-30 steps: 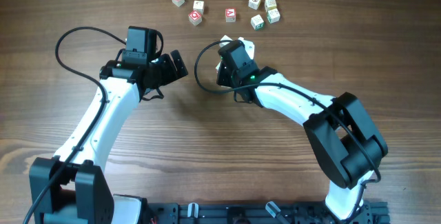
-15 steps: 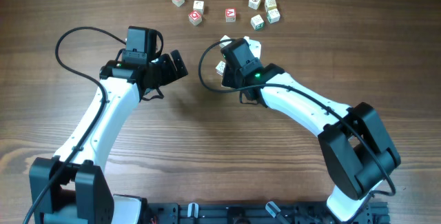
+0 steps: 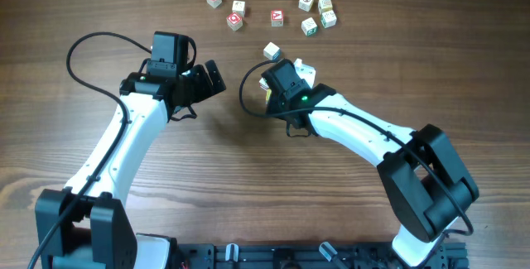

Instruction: Form a circle

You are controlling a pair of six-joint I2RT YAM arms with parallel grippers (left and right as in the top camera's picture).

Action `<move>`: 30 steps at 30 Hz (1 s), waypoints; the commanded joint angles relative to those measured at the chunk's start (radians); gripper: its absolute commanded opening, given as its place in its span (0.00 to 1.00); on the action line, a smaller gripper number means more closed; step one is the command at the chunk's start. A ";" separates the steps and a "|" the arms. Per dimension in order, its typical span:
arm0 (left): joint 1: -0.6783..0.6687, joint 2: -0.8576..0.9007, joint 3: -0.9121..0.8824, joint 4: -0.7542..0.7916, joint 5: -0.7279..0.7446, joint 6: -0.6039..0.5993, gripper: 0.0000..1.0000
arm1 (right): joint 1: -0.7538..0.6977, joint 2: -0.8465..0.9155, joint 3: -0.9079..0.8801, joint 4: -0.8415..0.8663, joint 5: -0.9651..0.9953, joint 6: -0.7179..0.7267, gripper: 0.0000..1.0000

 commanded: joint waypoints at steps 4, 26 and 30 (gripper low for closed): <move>0.003 -0.001 -0.001 0.000 -0.010 0.019 1.00 | -0.064 -0.021 -0.001 0.029 0.086 0.045 0.05; 0.003 -0.001 -0.001 0.000 -0.010 0.019 1.00 | -0.370 0.217 -0.004 0.317 -0.317 -0.250 0.04; 0.003 -0.001 -0.001 0.000 -0.010 0.019 1.00 | -0.371 0.219 -0.004 0.347 -0.394 -0.298 0.05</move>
